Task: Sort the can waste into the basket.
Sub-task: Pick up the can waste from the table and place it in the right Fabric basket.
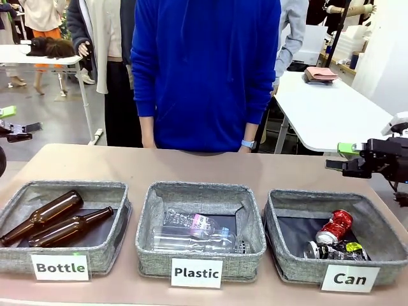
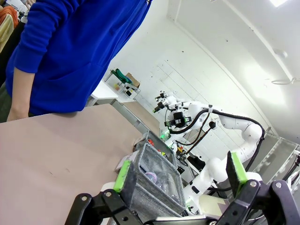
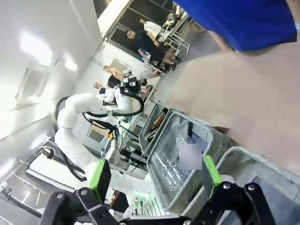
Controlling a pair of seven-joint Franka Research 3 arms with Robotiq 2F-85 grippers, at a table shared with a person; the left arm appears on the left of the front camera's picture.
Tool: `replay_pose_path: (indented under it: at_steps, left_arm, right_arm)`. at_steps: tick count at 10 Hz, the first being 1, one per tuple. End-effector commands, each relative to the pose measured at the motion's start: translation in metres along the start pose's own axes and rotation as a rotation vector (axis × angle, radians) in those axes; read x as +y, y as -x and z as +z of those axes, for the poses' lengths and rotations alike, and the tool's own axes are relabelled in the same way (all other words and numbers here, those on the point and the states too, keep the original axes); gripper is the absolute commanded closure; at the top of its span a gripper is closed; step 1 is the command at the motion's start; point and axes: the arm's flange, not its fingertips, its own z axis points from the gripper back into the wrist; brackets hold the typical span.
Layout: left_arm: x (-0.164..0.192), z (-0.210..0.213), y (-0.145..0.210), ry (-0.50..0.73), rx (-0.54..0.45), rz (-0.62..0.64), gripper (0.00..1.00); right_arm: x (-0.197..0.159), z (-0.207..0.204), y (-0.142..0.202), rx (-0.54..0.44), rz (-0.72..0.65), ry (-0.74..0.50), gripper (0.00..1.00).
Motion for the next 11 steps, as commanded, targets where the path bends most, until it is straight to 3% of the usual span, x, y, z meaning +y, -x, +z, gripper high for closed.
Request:
replay_pose_path:
  at_steps: [1, 11]
  left_arm:
    - [-0.0046, -0.0003, -0.0018, -0.006, 0.001, 0.01, 0.0]
    - [-0.0046, -0.0003, -0.0018, -0.006, 0.001, 0.01, 0.0]
  right_arm:
    - [0.0117, -0.0085, -0.0068, 0.027, 0.02, -0.005, 0.0]
    - [0.0117, -0.0085, -0.0068, 0.027, 0.02, -0.005, 0.0]
